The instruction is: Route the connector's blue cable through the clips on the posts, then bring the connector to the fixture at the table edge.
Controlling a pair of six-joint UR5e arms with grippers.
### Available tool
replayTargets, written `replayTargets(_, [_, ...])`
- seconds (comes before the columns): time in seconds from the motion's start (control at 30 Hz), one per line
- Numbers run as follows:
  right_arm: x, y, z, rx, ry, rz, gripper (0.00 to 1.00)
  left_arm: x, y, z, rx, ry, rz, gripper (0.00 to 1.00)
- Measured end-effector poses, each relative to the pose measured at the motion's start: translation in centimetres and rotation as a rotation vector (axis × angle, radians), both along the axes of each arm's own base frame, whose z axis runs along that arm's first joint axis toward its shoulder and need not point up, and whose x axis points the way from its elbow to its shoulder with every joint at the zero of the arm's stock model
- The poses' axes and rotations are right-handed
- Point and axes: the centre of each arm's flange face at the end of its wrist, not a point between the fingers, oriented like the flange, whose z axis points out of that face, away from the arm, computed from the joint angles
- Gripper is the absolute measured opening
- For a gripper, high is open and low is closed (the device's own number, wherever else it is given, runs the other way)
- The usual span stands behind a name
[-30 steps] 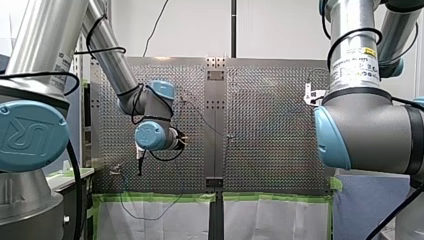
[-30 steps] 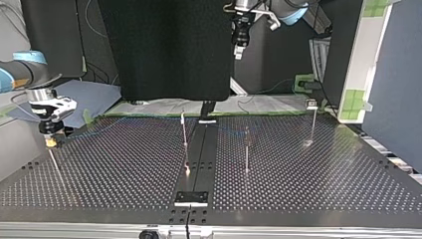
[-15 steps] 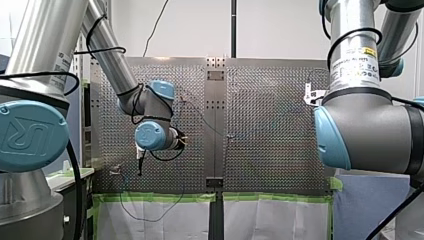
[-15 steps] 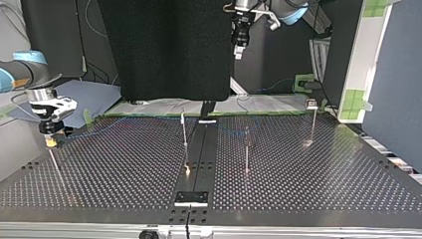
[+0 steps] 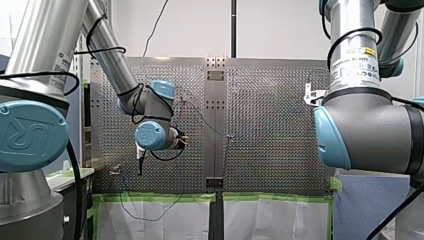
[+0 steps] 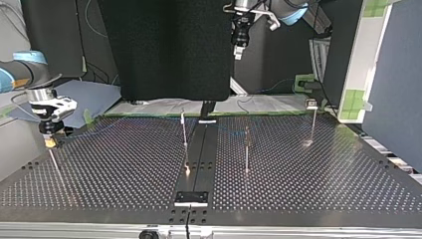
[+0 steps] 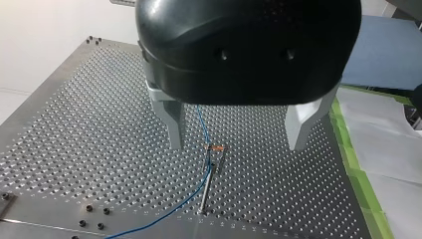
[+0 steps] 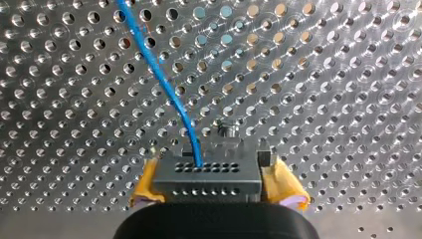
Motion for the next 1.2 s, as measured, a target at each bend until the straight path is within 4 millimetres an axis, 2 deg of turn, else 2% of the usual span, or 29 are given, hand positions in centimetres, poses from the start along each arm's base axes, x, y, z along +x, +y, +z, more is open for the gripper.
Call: replayTargets(1.2, [0.00,0.00,0.00,0.000,0.000,0.000,1.00,0.50,-0.46,0.39,0.006,-0.009,-0.005,1.00])
